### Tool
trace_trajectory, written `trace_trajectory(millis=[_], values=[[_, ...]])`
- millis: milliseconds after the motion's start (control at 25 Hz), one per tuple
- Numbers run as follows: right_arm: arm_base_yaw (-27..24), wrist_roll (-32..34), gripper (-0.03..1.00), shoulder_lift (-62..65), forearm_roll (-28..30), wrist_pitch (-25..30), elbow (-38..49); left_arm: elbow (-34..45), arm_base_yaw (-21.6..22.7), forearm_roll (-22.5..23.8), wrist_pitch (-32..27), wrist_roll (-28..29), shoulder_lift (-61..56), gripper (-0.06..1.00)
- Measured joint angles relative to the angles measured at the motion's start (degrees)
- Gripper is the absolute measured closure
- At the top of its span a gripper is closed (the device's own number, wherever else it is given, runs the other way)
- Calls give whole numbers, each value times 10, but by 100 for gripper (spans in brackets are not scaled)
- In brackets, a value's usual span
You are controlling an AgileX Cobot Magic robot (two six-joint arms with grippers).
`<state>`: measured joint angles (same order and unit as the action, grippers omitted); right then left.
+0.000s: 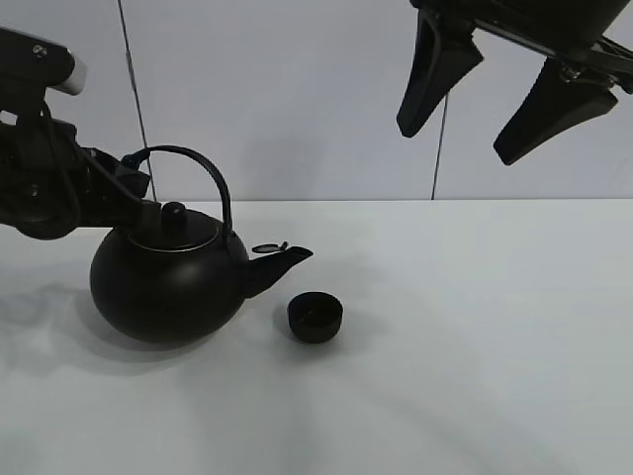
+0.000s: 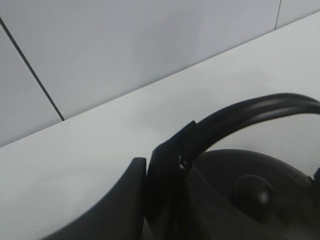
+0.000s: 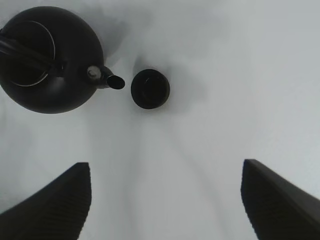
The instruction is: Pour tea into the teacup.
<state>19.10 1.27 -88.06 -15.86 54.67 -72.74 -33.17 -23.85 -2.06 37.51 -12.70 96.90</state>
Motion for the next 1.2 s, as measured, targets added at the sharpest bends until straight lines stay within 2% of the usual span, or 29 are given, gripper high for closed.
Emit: trace_trajectory(millis=[600, 880, 1200], values=[[0, -1, 40, 0, 0, -2, 0, -40, 0, 21, -30, -18, 0, 81], [0, -1, 40, 0, 0, -4, 0, -40, 0, 63, -43, -22, 0, 81], [0, -1, 40, 0, 0, -5, 0, -40, 0, 68, -45, -26, 0, 81]])
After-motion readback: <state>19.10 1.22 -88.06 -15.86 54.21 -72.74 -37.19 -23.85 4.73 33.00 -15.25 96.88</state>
